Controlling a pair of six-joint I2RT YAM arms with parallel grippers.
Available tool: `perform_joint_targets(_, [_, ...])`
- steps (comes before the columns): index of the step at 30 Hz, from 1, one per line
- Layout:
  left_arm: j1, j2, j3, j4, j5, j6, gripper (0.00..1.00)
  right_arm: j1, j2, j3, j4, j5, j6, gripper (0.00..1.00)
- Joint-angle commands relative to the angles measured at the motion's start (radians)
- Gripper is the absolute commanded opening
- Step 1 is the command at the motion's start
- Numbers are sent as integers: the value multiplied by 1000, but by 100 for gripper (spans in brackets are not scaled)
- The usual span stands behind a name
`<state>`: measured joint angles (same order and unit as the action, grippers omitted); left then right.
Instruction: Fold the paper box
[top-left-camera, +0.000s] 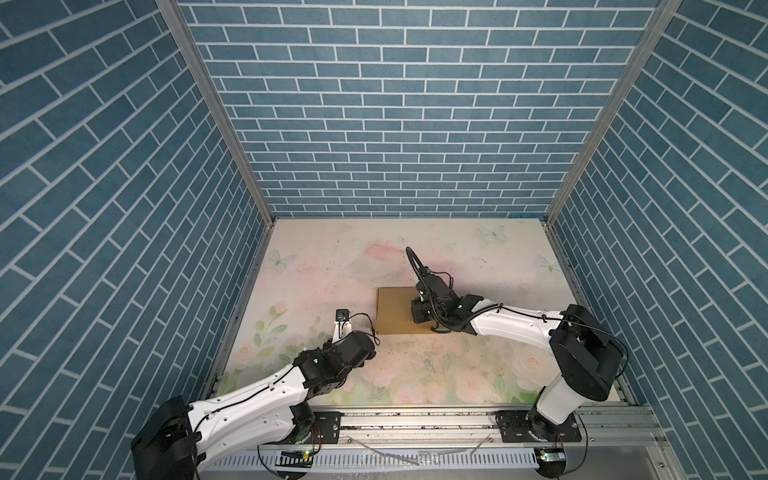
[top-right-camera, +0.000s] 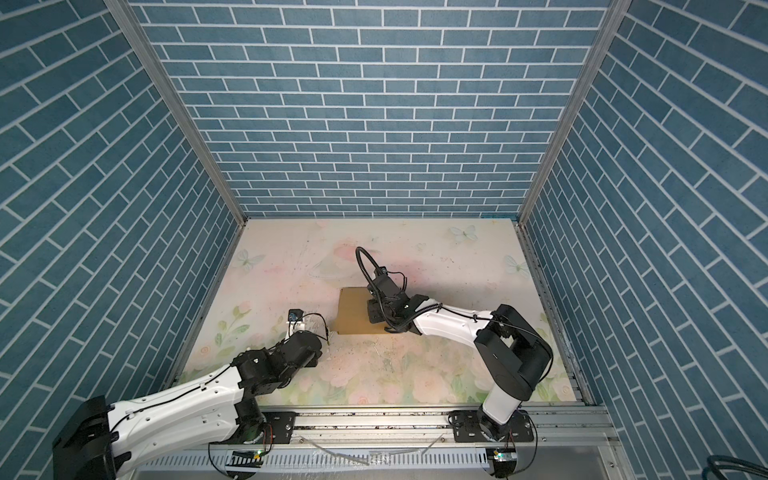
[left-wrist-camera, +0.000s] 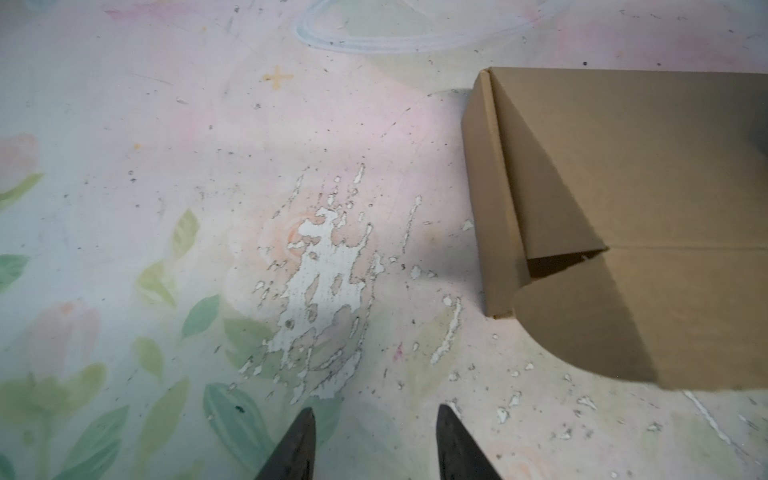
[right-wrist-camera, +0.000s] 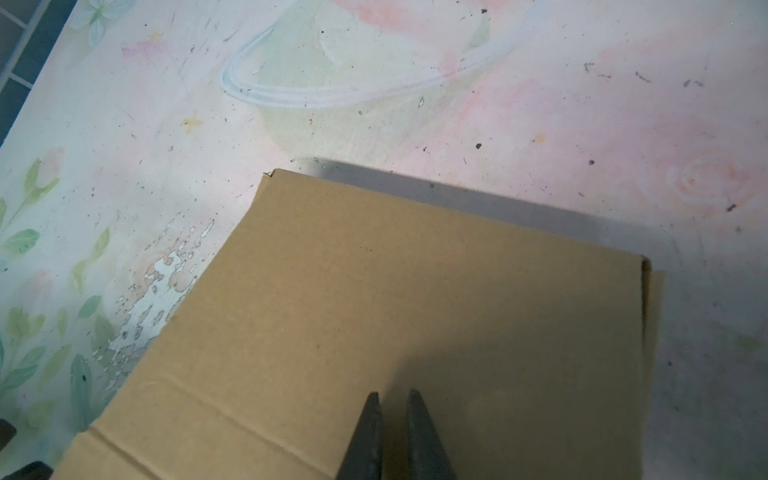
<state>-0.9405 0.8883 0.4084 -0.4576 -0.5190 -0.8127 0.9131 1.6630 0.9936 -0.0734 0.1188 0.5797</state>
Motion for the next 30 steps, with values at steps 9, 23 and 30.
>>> perform_joint_targets(9, [3, -23, 92, -73, -26, 38, 60, -13, 88, -59, 15, -43, 29, 14])
perform_joint_targets(23, [281, 156, 166, 156, 385, 253, 59, -14, -173, -37, -175, 52, -19, 19])
perform_joint_targets(30, [377, 365, 285, 145, 526, 343, 48, -49, -298, -48, -266, 73, -38, 27])
